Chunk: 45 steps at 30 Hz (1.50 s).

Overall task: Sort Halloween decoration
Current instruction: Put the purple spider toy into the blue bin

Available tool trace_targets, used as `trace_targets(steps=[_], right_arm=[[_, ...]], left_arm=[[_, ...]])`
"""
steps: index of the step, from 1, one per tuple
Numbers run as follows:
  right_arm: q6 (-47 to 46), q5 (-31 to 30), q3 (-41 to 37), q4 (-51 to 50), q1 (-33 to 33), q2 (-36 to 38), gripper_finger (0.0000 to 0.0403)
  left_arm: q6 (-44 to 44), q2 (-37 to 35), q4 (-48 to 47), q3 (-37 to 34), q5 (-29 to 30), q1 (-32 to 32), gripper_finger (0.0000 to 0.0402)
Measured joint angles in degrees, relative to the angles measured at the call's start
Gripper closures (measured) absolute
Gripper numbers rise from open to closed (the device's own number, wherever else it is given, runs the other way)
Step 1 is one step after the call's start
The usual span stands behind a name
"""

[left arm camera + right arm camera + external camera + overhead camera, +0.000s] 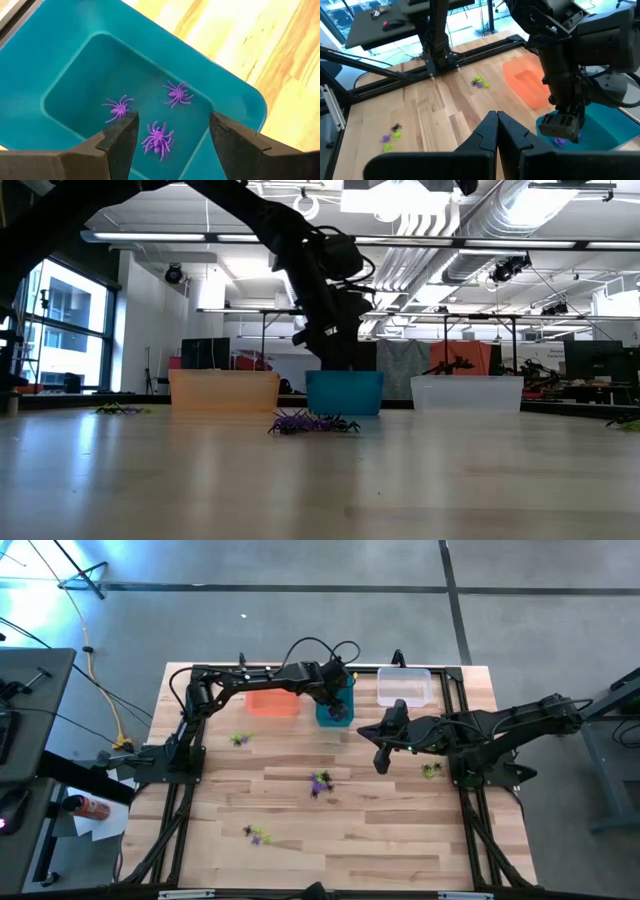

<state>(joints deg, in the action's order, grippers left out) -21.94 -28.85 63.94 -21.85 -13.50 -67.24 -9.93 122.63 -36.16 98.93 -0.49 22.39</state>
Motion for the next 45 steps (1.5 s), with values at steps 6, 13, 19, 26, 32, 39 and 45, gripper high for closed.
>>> trace_targets(steps=[6, 13, 19, 26, 32, 39, 45], right_arm=[[5.0, -0.1, 0.0, 5.5, 0.0, 0.0, 0.0403], [10.7, -1.1, 0.0, 7.0, 0.0, 0.5, 0.0403], [13.8, -1.1, 0.0, 7.0, 0.0, 2.2, 0.0403], [15.8, -0.5, 0.0, 6.7, 0.0, 4.7, 0.0403], [16.1, 0.2, 0.0, 6.3, 0.0, 5.0, 0.0403], [16.2, 3.8, 0.0, 6.3, 0.0, 5.0, 0.0403], [15.4, 5.6, 0.0, 6.3, 0.0, 4.5, 0.0403]], left_arm=[[-1.9, -2.5, 1.3, -0.1, -2.5, 0.0, 0.0174], [-2.0, -12.0, 4.7, -0.1, -3.5, -0.3, 0.0174], [-2.1, -24.2, 10.1, -4.6, -3.5, -2.4, 0.0174], [-7.4, -39.4, 24.2, -20.3, -3.4, -7.7, 0.0174], [-12.1, -49.3, 37.1, -34.4, -3.0, -14.7, 0.0174], [-12.5, -55.9, 41.7, -42.1, -0.5, -23.8, 0.0174], [-12.0, -59.6, 35.8, -42.4, 3.1, -28.5, 0.0174]])
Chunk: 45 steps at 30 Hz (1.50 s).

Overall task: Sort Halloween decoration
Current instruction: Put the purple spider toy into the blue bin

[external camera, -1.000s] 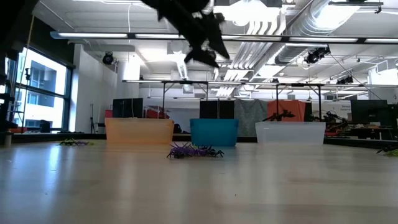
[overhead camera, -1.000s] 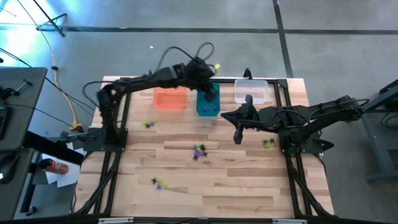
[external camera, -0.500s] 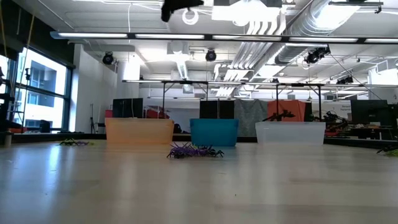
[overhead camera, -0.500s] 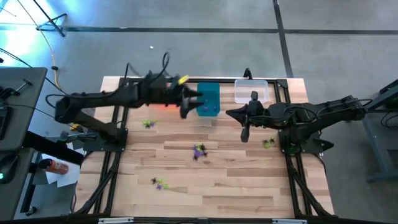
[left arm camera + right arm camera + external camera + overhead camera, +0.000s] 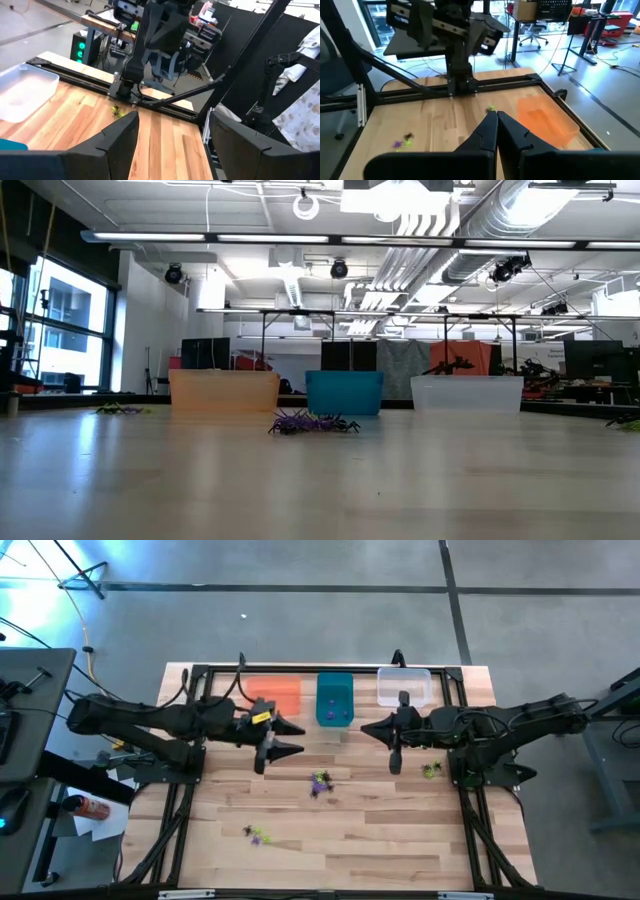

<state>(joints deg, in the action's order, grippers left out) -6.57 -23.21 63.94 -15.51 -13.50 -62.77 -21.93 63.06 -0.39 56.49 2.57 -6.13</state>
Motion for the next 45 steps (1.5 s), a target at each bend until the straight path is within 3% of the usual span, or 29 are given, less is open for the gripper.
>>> trace_targets(steps=[8, 15, 21, 30, 35, 45], right_arm=[[-0.9, 4.9, 0.0, 3.5, 0.0, -3.7, 0.0403], [-4.8, 5.6, 0.1, 14.5, 0.0, -8.7, 0.0403], [-2.4, 7.4, 3.5, 11.4, 0.3, -16.1, 0.0399], [-3.6, 18.4, 7.7, 6.2, 4.8, -27.8, 0.0335], [1.6, 23.3, 7.6, 6.4, 5.4, -33.9, 0.0303], [3.9, 27.8, 7.6, 8.9, 4.7, -46.6, 0.0295]], left_arm=[[2.0, -3.8, -2.0, 0.0, 0.3, -1.4, 0.0174], [3.1, -7.3, -5.1, 0.0, 3.2, -1.2, 0.0174], [3.6, -9.0, -4.8, 0.0, 4.2, -0.2, 0.0174], [3.3, -9.1, -4.9, 0.0, 4.2, 0.9, 0.0174], [2.5, -9.1, -4.9, 0.0, 4.4, 0.9, 0.0174], [1.0, -9.1, -5.9, 0.0, 4.4, 0.9, 0.0174]])
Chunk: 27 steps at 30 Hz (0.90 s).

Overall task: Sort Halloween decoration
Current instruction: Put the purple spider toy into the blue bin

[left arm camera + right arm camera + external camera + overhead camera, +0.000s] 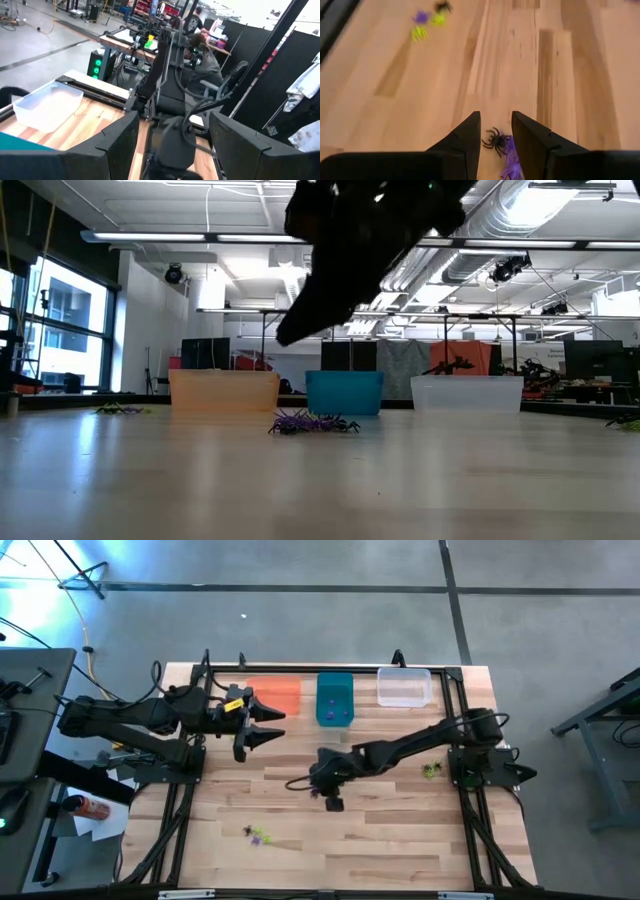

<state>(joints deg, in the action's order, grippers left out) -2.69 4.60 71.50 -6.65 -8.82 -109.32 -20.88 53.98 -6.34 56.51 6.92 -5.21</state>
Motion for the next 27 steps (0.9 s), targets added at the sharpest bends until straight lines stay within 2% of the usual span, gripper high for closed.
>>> trace_targets(steps=[10, 17, 23, 27], right_arm=[[0.0, -2.2, 0.0, 3.7, -0.1, -5.6, 0.0295], [0.6, -8.7, 0.0, 2.9, -0.2, -6.3, 0.0295], [1.5, -1.6, 0.0, 1.5, 0.4, -6.3, 0.0295], [1.7, -2.9, 0.0, 1.4, 0.5, -6.4, 0.0295]], left_arm=[[-1.7, 0.4, -2.1, 0.0, 0.0, 0.0, 0.0174], [-3.1, 1.2, -2.8, 0.0, -0.1, -0.1, 0.0174], [-3.1, 1.4, -2.8, 0.0, -0.1, -0.1, 0.0174], [-2.8, 1.3, -2.8, 0.0, -0.1, -0.1, 0.0174]])
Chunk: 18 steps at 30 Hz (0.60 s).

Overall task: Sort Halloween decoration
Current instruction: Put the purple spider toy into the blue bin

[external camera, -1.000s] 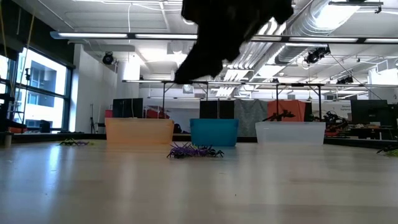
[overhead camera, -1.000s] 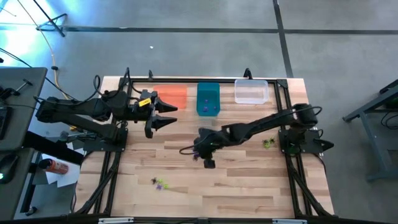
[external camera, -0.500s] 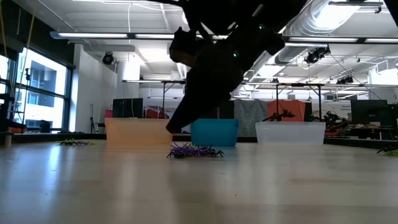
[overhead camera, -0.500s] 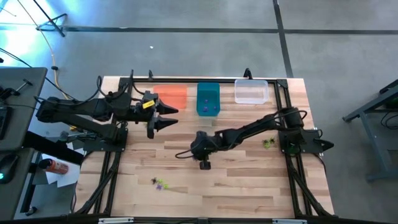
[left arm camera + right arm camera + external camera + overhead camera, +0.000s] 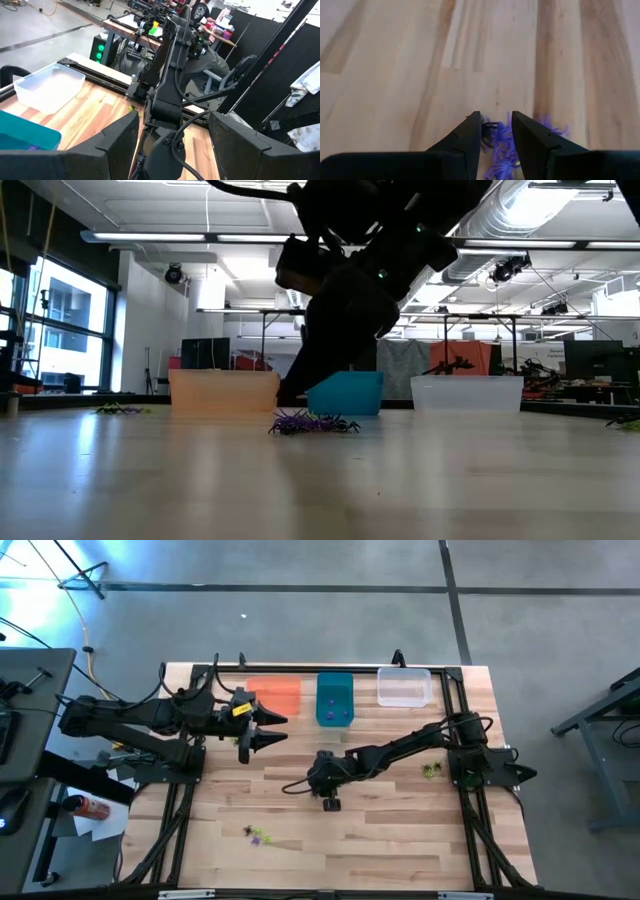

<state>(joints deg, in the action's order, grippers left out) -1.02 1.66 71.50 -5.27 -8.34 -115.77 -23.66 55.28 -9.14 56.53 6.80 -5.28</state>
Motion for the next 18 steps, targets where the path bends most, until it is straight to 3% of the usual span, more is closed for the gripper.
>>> trace_targets(steps=[18], right_arm=[[-0.3, -0.7, 0.0, 2.3, 0.6, -2.9, 0.0303]], left_arm=[[0.2, 0.0, -1.5, 0.0, 0.5, 0.0, 0.0174]])
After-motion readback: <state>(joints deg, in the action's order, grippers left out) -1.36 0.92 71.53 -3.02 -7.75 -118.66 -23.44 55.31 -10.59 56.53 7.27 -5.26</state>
